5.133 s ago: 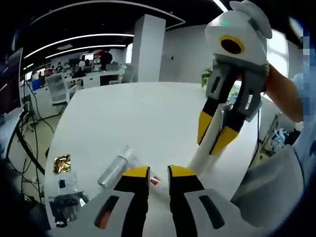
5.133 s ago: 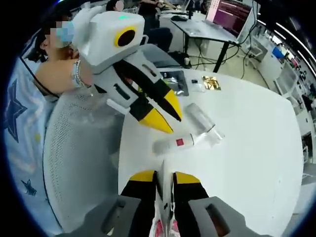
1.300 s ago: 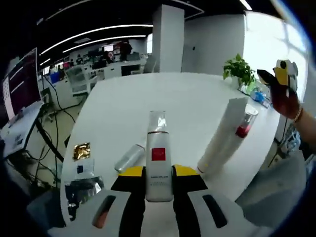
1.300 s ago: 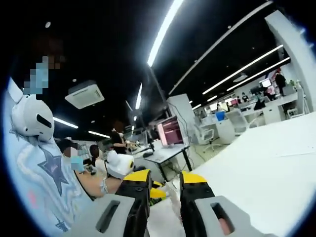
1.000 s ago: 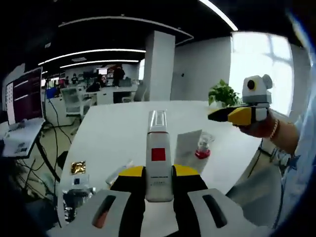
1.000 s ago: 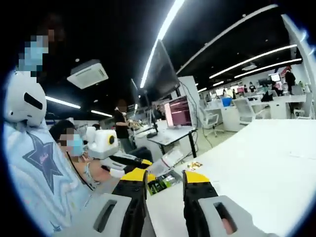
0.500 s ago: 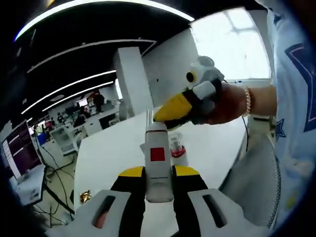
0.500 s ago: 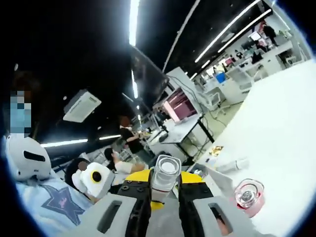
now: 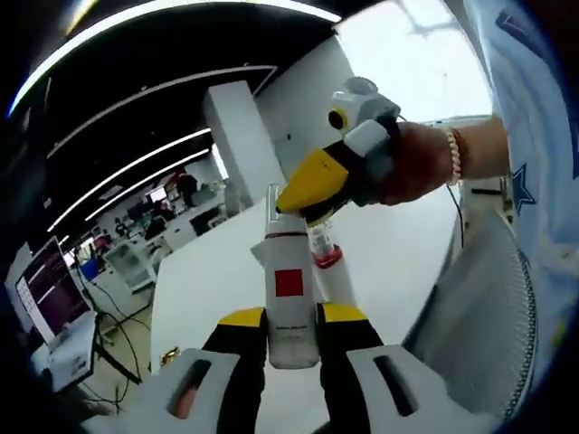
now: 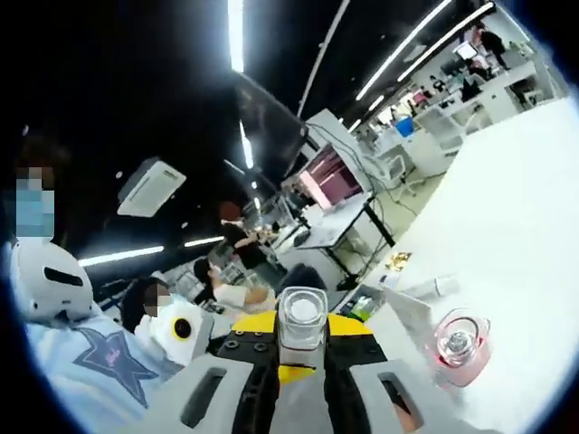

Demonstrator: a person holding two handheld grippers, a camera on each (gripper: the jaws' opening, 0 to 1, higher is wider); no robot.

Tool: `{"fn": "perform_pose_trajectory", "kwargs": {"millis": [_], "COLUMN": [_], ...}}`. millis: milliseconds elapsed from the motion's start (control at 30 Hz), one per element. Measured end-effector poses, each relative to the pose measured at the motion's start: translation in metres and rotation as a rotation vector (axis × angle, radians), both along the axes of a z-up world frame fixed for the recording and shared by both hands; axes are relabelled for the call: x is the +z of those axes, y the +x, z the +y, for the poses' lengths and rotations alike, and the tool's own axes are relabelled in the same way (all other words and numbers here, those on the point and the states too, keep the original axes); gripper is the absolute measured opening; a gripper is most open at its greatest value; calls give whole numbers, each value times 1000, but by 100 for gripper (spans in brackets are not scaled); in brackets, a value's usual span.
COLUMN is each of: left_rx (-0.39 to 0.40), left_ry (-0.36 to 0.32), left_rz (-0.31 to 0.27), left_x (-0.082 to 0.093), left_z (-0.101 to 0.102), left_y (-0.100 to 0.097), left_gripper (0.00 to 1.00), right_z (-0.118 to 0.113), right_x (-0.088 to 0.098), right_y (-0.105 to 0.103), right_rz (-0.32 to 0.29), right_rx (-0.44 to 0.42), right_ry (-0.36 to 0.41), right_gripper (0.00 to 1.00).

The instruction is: Arrange the skincare products in the storage area until every visible bottle or jar stands upright without overlapping.

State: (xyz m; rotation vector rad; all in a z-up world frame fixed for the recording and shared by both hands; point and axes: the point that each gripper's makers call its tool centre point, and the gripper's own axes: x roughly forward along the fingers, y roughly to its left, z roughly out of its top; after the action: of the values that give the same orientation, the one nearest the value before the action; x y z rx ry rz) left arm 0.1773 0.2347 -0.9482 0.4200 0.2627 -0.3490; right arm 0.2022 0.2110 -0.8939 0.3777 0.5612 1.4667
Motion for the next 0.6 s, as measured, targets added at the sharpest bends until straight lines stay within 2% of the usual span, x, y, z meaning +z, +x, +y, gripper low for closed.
{"fn": "perform_pose_trajectory", "kwargs": {"millis": [33, 67, 200, 267, 333, 367, 400, 433, 467, 500, 600], "left_rx": [15, 30, 61, 114, 153, 189, 226, 230, 200, 184, 169], "left_ry": [2, 4, -12, 22, -2, 15, 68, 49, 8, -6, 29], "left_rz": [10, 23, 53, 45, 37, 74, 142, 132, 71, 40, 91], "left_x": [-3, -6, -12, -18, -29, -36, -41, -38, -29, -24, -34], "left_z": [3, 7, 18, 33, 44, 52, 61, 59, 53, 50, 45], "left_y": [0, 0, -3, -4, -3, -6, -10, -8, -4, -3, -6], "left_gripper": [21, 24, 32, 31, 28, 28, 27, 24, 23, 24, 24], "right_z": [-1, -3, -12, -20, -26, -29, -31, -33, -36, -38, -43], "right_x": [0, 1, 2, -8, -15, -18, -22, -28, -33, -44, -77], "right_y": [1, 3, 11, 17, 19, 21, 22, 20, 19, 17, 9], "right_rz": [-21, -71, -114, -217, -326, -360, -397, -428, -447, -478, -581], "right_rx": [-1, -5, -27, -28, -19, -22, -25, -16, -10, 1, 41], "right_ry": [-1, -9, -23, -114, -188, -216, -242, -272, -299, -345, -476], "right_gripper": [9, 9, 9, 9, 9, 9, 9, 10, 10, 10, 10]}}
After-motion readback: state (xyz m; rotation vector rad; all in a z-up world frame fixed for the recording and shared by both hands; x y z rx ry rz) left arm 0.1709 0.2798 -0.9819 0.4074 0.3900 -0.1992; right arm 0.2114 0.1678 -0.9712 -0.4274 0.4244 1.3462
